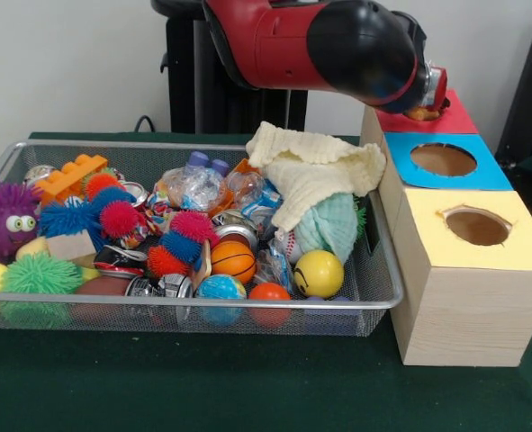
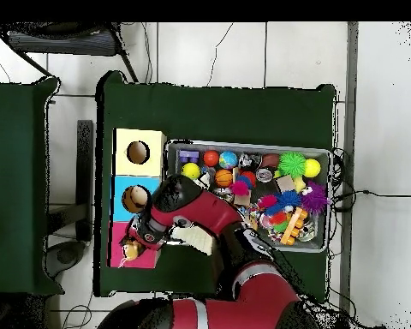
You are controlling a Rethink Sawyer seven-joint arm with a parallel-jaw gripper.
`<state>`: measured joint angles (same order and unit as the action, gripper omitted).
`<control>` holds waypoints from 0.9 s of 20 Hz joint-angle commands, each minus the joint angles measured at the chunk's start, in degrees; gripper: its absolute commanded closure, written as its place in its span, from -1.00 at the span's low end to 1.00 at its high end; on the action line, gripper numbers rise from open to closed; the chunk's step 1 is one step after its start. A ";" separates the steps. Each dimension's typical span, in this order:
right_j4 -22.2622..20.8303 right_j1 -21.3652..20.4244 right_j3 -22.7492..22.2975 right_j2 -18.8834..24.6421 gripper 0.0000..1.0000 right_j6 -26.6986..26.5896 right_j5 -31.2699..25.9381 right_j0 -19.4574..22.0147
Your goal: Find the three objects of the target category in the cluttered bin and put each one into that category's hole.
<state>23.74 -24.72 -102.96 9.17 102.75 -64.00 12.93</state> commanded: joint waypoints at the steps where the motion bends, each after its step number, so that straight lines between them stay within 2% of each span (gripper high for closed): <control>1: -1.22 1.85 11.83 0.83 -1.00 6.92 3.95 1.40; 7: -4.24 1.38 14.78 -0.24 -1.00 7.68 -0.49 1.22; 14: -9.94 0.77 18.70 -2.67 -1.00 10.11 -11.00 0.89; 18: -13.22 -0.16 19.88 -4.20 -1.00 10.04 -14.33 0.59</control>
<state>15.64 -24.81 -91.23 7.53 102.75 -72.10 12.72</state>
